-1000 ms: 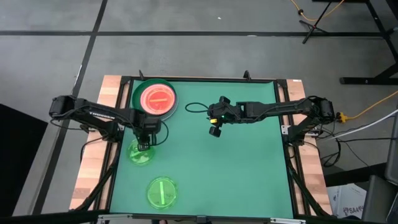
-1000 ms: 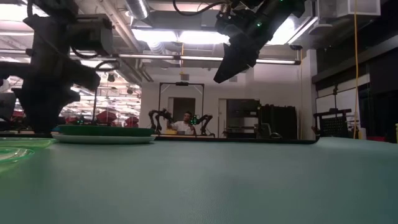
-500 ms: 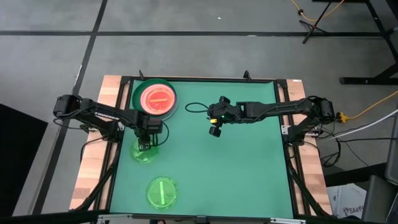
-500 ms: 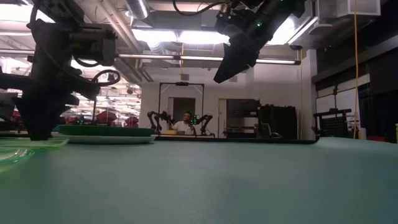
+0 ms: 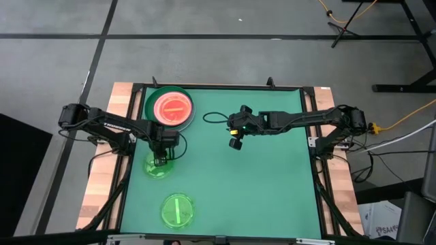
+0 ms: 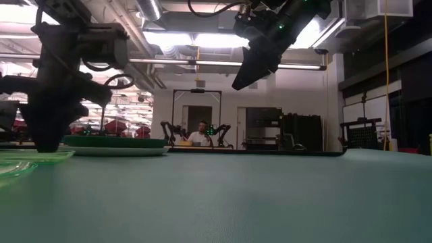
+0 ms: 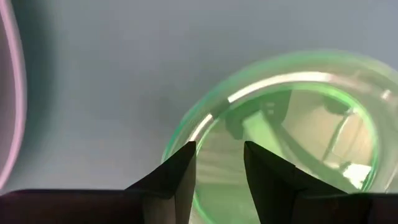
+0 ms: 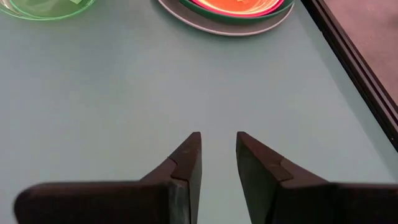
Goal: Stack plastic plates
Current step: Stack the top green plate on top of the orange plate
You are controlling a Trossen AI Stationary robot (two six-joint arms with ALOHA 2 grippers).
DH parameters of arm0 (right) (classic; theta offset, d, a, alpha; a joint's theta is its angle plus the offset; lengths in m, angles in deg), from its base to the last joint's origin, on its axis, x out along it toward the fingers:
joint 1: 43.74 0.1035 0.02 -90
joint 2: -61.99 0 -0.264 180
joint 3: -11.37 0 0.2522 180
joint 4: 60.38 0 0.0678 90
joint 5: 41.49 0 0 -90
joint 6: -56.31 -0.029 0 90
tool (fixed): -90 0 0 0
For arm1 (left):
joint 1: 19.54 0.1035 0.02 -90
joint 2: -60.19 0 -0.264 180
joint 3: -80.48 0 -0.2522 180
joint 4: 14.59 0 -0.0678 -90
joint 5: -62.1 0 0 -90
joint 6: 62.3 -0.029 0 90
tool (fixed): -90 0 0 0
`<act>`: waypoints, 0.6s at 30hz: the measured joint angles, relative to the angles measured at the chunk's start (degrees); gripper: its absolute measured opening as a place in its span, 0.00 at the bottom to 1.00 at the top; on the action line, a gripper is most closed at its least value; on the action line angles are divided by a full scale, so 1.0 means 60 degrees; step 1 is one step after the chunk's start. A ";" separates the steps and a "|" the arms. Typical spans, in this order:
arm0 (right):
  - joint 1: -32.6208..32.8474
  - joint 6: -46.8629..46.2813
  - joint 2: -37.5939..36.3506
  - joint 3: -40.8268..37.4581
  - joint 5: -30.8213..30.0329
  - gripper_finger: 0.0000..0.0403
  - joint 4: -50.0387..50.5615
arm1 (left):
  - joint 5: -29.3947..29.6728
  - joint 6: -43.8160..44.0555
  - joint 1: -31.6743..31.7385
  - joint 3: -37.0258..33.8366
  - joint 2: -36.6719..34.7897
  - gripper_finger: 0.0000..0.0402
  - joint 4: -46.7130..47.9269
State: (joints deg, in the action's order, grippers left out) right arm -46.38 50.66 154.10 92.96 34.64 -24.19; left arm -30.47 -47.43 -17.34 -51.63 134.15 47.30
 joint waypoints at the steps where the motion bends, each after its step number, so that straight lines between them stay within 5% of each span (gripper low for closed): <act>1: 0.0000 0.0000 0.0000 0.0000 0.0000 0.22 0.0001 | 0.0000 -0.0003 0.0000 0.0000 0.0000 0.32 -0.0169; 18: 0.0000 0.0000 0.0000 0.0000 0.0000 0.22 0.0000 | 0.0000 -0.0035 0.0000 0.0004 -0.0004 0.32 -0.1908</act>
State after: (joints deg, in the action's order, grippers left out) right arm -46.38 50.66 154.10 92.96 34.64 -24.19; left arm -30.47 -47.64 -17.34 -51.61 134.12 35.85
